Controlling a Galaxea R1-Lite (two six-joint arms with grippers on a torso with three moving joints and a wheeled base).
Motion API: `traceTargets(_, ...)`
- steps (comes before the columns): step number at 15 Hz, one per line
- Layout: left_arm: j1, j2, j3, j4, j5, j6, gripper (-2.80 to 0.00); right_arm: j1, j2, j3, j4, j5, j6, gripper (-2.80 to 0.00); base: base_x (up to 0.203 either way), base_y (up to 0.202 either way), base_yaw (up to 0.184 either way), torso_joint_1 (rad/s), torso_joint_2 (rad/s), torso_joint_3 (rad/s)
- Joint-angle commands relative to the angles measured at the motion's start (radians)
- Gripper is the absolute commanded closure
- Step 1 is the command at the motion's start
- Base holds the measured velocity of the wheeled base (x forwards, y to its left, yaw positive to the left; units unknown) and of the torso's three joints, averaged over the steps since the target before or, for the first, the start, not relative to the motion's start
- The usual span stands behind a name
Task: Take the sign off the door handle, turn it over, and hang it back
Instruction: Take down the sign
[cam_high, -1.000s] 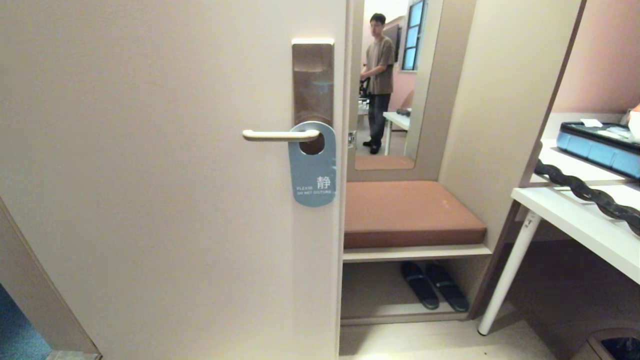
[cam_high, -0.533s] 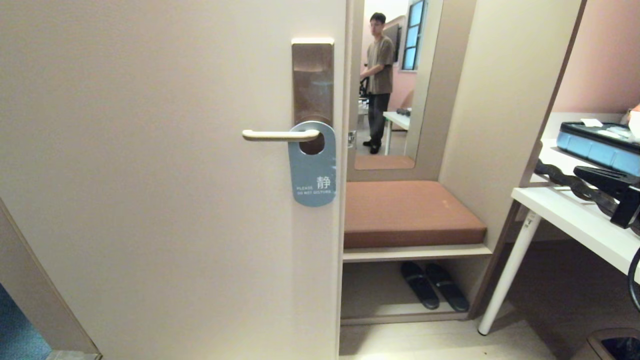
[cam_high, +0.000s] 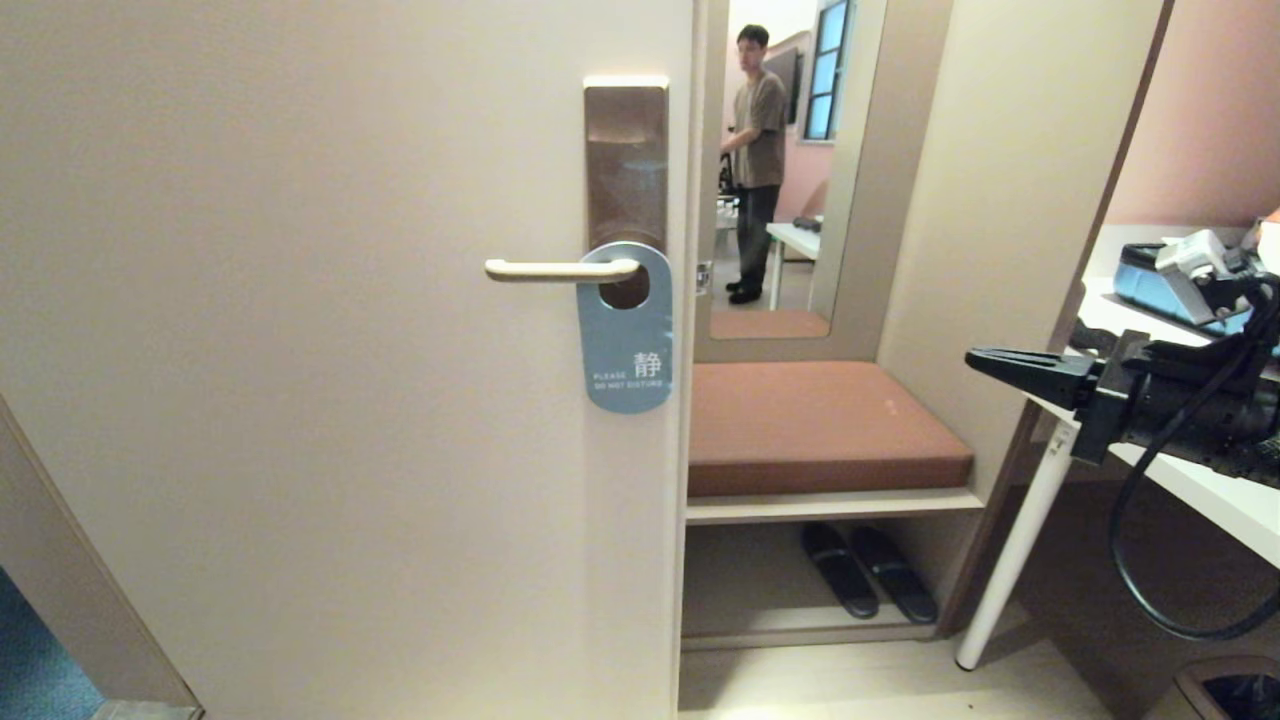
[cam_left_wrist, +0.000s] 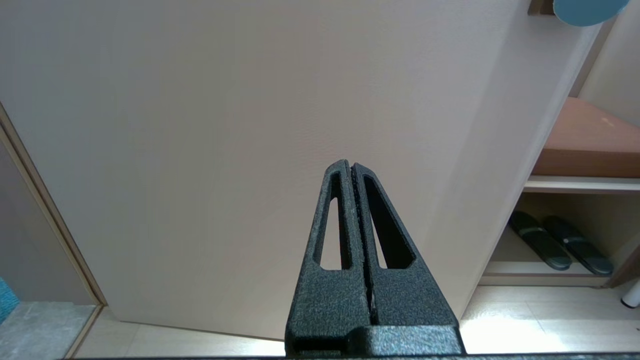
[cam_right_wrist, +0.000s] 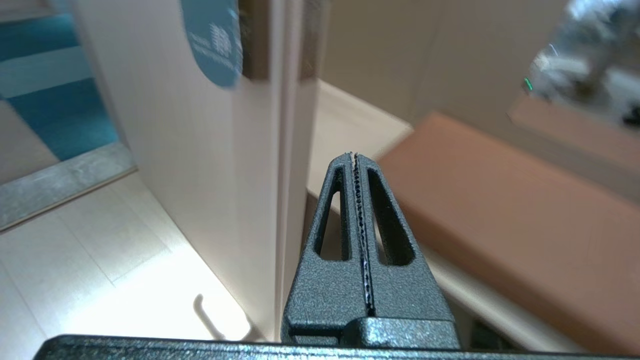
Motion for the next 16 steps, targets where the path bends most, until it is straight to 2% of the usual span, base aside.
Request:
traceTargets(1,0.0,0.001,0.0,0.0,0.0,-0.001,0.0,0.047,0.143,-0.05,-0.114,0.005,0.001,0.0,0.0,0.0,0.0,0.0,0.0,0.0)
traceTargets(3,0.0,0.001,0.0,0.0,0.0,-0.001,0.0,0.067,0.206,-0.098,-0.184,0.024,0.003,0.0,0.0,0.0,0.0,0.0,0.0,0.0)
traceTargets(5,0.0,0.001,0.0,0.0,0.0,-0.001,0.0,0.09,0.25,-0.138,-0.215,0.101,0.003,0.0,0.0,0.0,0.0,0.0,0.0,0.0)
traceTargets(10,0.0,0.001,0.0,0.0,0.0,-0.001,0.0,0.195,0.322,-0.202,-0.222,0.178,0.002,0.0,0.0,0.0,0.0,0.0,0.0,0.0)
traceTargets(13,0.0,0.001,0.0,0.0,0.0,-0.001,0.0,0.234,0.357,-0.211,-0.224,0.191,0.001,0.0,0.0,0.0,0.0,0.0,0.0,0.0)
traceTargets(16,0.0,0.001,0.0,0.0,0.0,-0.001,0.0,0.263,0.419,-0.253,-0.286,0.193,0.004,0.0,0.0,0.0,0.0,0.0,0.0,0.0)
